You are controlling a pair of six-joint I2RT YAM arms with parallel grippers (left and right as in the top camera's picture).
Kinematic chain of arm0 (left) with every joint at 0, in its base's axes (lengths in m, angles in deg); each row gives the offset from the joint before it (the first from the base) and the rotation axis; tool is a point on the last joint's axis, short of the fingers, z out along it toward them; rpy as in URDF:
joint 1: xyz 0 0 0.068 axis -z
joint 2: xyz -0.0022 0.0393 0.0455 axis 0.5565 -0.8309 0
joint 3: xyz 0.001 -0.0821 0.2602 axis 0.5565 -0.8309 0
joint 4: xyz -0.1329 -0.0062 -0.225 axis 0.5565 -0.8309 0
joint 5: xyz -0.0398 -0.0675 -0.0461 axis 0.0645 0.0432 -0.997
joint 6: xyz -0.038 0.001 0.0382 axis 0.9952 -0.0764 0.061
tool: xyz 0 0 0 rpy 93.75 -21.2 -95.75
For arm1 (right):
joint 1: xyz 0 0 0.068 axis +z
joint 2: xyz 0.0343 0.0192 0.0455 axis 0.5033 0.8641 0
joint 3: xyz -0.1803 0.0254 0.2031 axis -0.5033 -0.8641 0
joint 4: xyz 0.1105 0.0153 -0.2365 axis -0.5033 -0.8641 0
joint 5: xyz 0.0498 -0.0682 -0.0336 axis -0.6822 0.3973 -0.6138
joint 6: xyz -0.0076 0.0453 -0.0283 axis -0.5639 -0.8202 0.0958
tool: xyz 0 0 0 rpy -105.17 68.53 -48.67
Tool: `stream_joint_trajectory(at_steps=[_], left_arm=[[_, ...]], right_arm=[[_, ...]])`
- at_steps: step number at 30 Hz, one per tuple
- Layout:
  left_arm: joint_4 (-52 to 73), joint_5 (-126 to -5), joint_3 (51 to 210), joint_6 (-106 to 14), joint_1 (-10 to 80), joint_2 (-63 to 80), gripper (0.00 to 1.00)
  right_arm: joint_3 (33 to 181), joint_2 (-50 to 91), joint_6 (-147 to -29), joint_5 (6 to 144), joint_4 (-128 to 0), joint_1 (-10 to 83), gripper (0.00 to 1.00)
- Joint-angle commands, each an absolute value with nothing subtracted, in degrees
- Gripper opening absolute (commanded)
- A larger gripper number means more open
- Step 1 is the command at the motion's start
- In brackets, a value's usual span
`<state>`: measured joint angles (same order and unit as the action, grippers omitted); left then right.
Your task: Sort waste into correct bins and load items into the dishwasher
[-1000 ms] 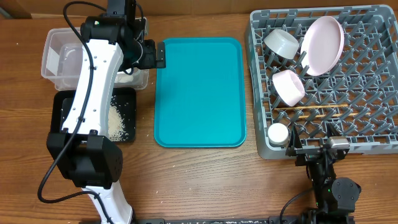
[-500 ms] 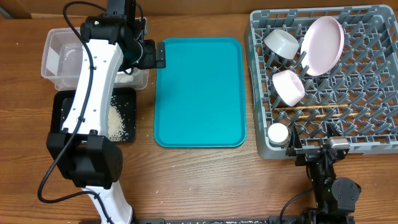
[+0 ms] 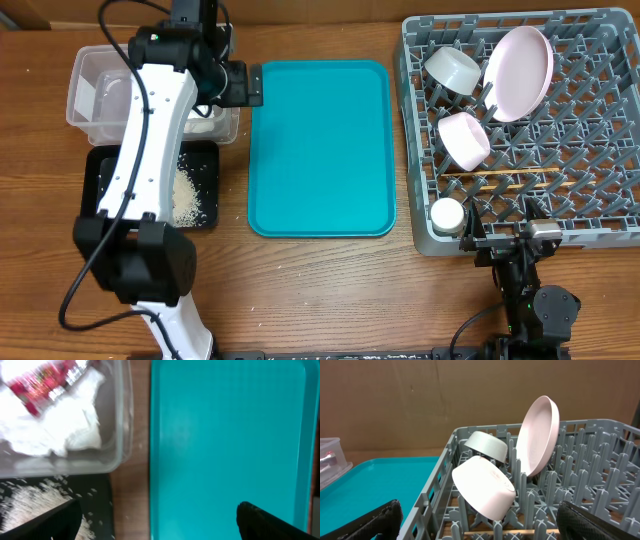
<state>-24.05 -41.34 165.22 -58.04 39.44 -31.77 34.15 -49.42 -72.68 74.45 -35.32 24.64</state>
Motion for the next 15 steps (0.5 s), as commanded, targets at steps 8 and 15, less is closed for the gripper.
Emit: stream_joint_trajectory(at_steps=[8,15], left_arm=[[-2.32,-41.13,147.32,-66.47,39.86,-7.48,1.0],[17.52,-42.22,115.75,-66.21,36.95,14.64,1.0]], right_arm=[[33.54,-50.14,-72.68,74.37,-35.04,24.53,1.0],[33.54,-50.14,-72.68,74.37,-35.04,24.53,1.0]])
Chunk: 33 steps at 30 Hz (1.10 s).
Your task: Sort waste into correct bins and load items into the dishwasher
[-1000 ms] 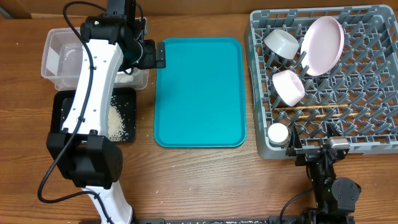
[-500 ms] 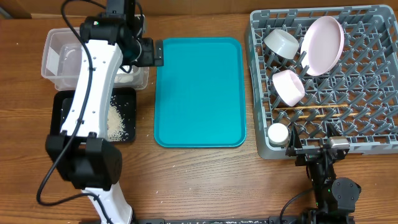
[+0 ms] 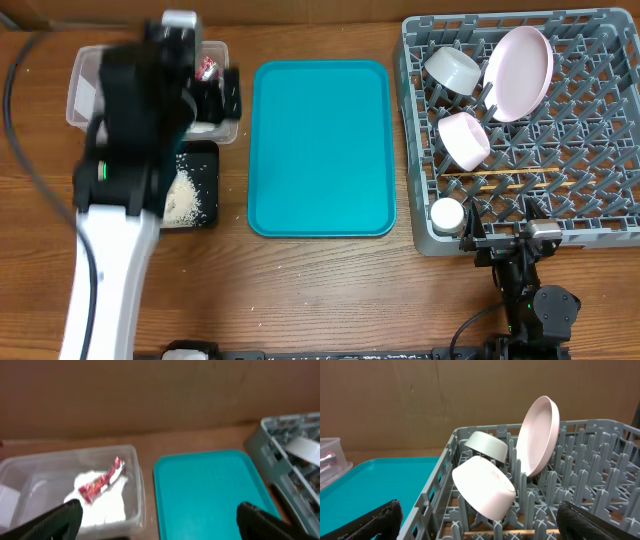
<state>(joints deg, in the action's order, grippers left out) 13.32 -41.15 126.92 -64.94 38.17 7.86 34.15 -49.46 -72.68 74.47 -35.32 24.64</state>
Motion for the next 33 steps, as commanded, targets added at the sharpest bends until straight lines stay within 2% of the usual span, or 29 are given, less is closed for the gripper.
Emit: stream_joint_trajectory(at_steps=[1,8,15,23,33], left_arm=[[20.47,-42.63,111.03,-66.19,36.51,17.98,1.0],[38.2,-42.61,80.81,-65.95,34.57,42.07,1.0],[43.55,-42.94,62.88,-67.78,33.72,61.56,1.0],[43.57,-42.72,53.31,-69.9,33.72,74.81,1.0],[41.02,-41.54,50.69,-69.9,33.72,80.1,1.0]], right_arm=[[33.54,-50.14,-72.68,74.37,-35.04,24.53,1.0],[33.54,-50.14,-72.68,74.37,-35.04,24.53,1.0],[33.54,-50.14,-72.68,74.37,-35.04,24.53,1.0],[33.54,-50.14,-72.68,74.37,-35.04,24.53,1.0],[33.54,-50.14,-72.68,74.37,-35.04,24.53,1.0]])
